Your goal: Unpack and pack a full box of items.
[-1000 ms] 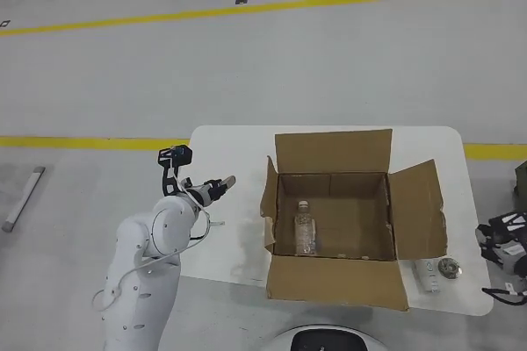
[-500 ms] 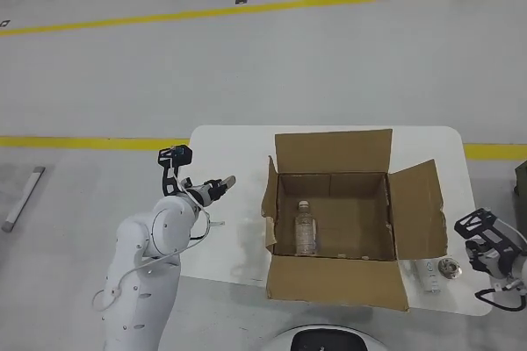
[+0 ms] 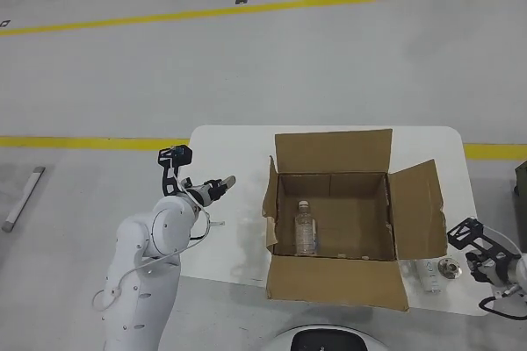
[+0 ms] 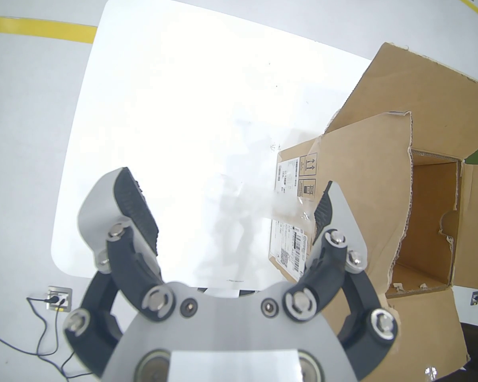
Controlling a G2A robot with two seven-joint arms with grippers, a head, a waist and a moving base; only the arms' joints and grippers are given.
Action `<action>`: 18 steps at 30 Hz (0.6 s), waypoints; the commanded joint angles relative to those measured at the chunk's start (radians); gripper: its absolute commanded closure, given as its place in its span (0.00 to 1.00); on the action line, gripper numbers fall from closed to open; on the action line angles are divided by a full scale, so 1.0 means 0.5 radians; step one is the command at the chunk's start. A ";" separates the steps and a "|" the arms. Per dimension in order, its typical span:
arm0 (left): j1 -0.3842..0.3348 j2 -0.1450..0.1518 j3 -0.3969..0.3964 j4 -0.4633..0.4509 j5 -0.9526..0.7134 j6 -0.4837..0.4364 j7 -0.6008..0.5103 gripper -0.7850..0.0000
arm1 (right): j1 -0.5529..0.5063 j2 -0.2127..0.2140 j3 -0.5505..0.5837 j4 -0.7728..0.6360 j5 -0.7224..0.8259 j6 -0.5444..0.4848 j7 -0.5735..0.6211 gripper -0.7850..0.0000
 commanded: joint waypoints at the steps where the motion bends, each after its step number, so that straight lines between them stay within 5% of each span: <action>1: 0.000 0.000 0.000 0.000 0.000 0.000 0.000 0.00 | -0.005 -0.001 -0.013 -0.008 0.000 -0.006 -0.029 1.00; 12: 0.000 0.000 0.000 0.000 0.000 0.000 0.000 0.00 | -0.083 -0.023 -0.315 -0.146 0.012 0.341 -0.084 1.00; 13: 0.000 0.000 0.000 0.000 0.000 0.000 0.000 0.00 | -0.077 -0.024 -0.331 -0.146 0.008 0.364 -0.082 0.94; 16: 0.000 0.000 0.000 0.000 0.000 0.000 0.000 0.00 | -0.065 -0.024 -0.366 -0.138 -0.016 0.434 -0.079 0.55; 17: 0.000 0.000 0.000 0.000 0.000 0.000 0.000 0.00 | -0.062 -0.025 -0.374 -0.139 -0.024 0.450 -0.090 0.27; 18: 0.000 0.000 0.000 0.000 0.000 0.000 0.000 0.00 | -0.063 -0.026 -0.376 -0.128 -0.022 0.476 -0.110 0.25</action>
